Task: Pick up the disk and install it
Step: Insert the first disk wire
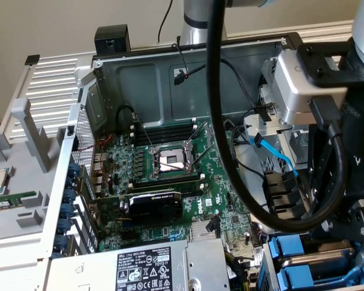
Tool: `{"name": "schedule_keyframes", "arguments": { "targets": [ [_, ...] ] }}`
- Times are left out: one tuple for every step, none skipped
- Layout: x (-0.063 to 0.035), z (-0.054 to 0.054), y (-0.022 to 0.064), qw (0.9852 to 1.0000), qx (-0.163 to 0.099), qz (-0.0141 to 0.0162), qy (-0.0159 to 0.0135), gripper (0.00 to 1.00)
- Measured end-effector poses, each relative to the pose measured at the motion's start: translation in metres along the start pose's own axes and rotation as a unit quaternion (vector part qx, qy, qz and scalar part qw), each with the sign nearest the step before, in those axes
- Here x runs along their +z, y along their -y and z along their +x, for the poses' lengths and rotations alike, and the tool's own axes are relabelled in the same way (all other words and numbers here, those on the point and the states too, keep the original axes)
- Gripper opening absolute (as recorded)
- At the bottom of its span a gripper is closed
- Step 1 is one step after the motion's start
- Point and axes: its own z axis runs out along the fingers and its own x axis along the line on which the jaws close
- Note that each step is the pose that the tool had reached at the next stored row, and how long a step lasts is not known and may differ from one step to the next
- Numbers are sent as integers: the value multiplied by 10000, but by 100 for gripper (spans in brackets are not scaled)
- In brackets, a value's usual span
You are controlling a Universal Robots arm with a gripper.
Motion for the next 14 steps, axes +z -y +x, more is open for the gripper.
{"name": "schedule_keyframes", "arguments": {
  "targets": [
    [3,0,0,10000,0,0,0,16],
    [4,0,0,10000,0,0,0,16],
    [6,0,0,10000,0,0,0,16],
    [7,0,0,10000,0,0,1,16],
    [7,0,0,10000,0,0,2,16],
    [8,0,0,10000,0,0,4,16],
    [9,0,0,10000,0,0,5,16],
    [12,0,1,10000,0,0,9,16],
    [20,0,1,10000,1,0,9,16],
    [22,0,1,10000,1,0,9,16],
    [23,0,1,10000,1,0,9,16],
    [24,0,1,10000,1,0,8,16],
    [25,0,1,10000,1,0,8,16],
    [27,0,1,10000,2,0,8,16]
  ]
}}
